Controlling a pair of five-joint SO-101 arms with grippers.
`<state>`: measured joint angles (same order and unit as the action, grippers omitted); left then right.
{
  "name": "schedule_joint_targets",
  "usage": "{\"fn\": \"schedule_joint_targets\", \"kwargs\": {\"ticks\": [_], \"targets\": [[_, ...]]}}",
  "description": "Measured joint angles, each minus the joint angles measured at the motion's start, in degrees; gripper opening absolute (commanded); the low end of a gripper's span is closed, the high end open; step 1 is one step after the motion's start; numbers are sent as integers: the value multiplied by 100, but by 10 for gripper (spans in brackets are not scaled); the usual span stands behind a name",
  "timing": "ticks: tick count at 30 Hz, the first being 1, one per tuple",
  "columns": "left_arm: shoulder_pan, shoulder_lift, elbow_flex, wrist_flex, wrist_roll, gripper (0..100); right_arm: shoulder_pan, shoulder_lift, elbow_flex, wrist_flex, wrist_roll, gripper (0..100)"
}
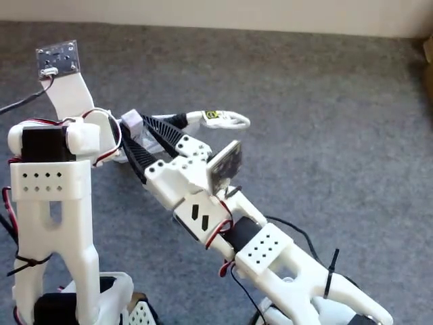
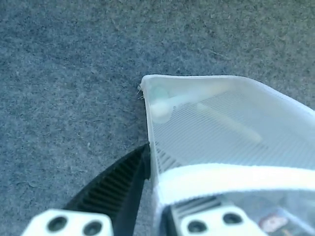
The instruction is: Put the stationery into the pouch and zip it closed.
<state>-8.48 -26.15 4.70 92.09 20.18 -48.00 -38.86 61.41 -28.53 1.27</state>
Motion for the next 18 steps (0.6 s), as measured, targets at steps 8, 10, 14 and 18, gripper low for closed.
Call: {"fn": "schedule_joint_targets", "kwargs": {"ticks": [8, 10, 14, 18], "targets": [[0, 0, 0, 0, 9, 11, 0, 18, 176, 0, 1178, 41], [0, 0, 0, 0, 9, 11, 0, 18, 176, 0, 1187, 108], [0, 0, 0, 0, 9, 11, -9, 53, 176, 0, 1196, 190], [0, 0, 0, 0, 9, 11, -18, 9, 290, 0, 1196, 190]]}}
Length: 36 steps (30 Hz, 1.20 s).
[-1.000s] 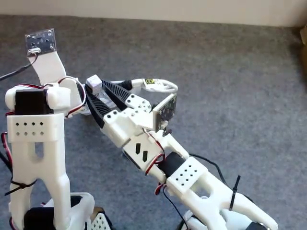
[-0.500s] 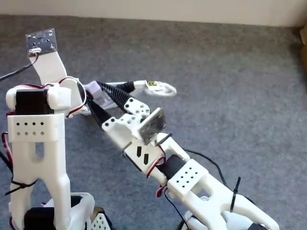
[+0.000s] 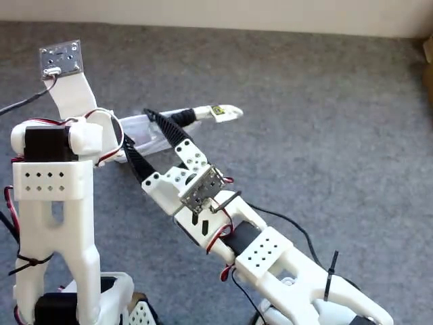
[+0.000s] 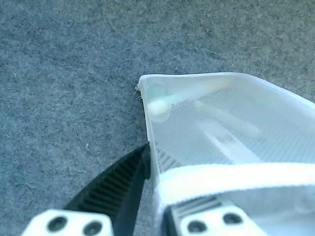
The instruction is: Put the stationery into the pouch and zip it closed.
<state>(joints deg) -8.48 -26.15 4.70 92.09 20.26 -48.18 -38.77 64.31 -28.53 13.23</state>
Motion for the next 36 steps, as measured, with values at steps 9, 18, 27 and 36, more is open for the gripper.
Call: {"fn": "schedule_joint_targets", "kwargs": {"ticks": [9, 18, 27, 36], "targets": [[9, 0, 0, 0, 0, 11, 0, -9, 53, 0, 0, 190], [-18, 9, 0, 0, 0, 11, 492, -9, 53, 0, 9, 190], [-255, 9, 0, -26, 18, 11, 1468, -9, 53, 0, -26, 190], [-290, 9, 0, -35, 0, 11, 2541, 44, 141, 202, -9, 190]]}}
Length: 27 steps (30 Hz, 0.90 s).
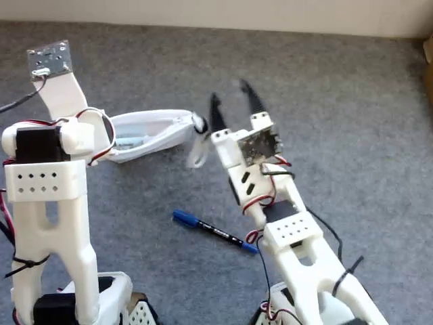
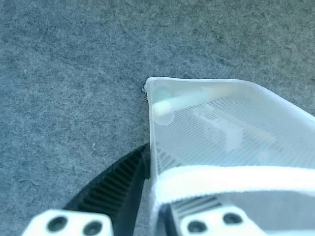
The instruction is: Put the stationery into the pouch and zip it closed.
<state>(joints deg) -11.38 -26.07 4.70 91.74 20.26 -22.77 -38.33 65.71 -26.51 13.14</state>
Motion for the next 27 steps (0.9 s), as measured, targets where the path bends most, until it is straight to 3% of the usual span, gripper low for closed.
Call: {"fn": "schedule_joint_targets", "kwargs": {"ticks": [4, 8, 15, 20, 27], "targets": [[-18, 0, 0, 0, 0, 11, 176, -633, 9, 1213, -334, 190], [-141, 0, 0, 0, 0, 11, 290, -1697, 0, 3095, -1037, 190], [-545, -35, 0, 0, 0, 11, 97, -3059, -229, 6040, -1143, 190], [-738, -35, 0, 0, 0, 11, -404, -3121, -229, 7068, -1108, 190], [-844, -35, 0, 0, 158, 11, -1407, -2673, -229, 8079, -422, 111]]}}
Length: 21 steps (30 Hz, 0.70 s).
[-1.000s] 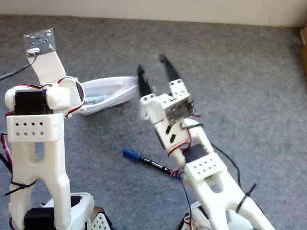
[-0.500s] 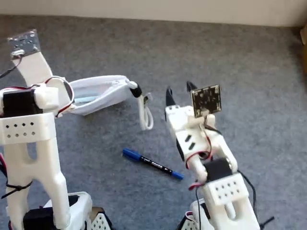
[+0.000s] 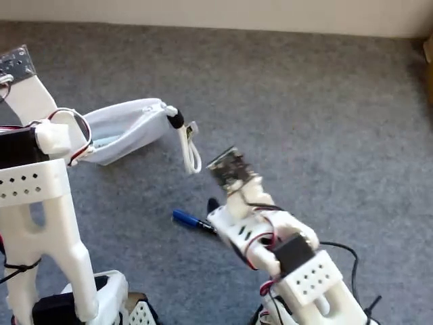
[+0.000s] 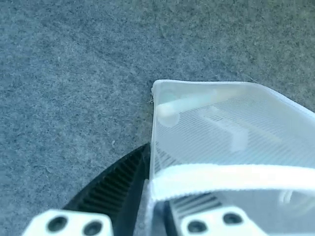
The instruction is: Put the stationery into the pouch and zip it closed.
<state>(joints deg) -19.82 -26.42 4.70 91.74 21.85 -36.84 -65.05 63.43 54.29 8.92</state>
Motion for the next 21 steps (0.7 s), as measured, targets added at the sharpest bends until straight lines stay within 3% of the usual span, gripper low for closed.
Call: {"fn": "schedule_joint_targets", "kwargs": {"ticks": [9, 21], "targets": [[0, 0, 0, 0, 0, 11, -985, 2075, -598, 44, 44, 112], [0, 0, 0, 0, 0, 11, -1398, 4914, -2127, 44, 343, 113]]}}
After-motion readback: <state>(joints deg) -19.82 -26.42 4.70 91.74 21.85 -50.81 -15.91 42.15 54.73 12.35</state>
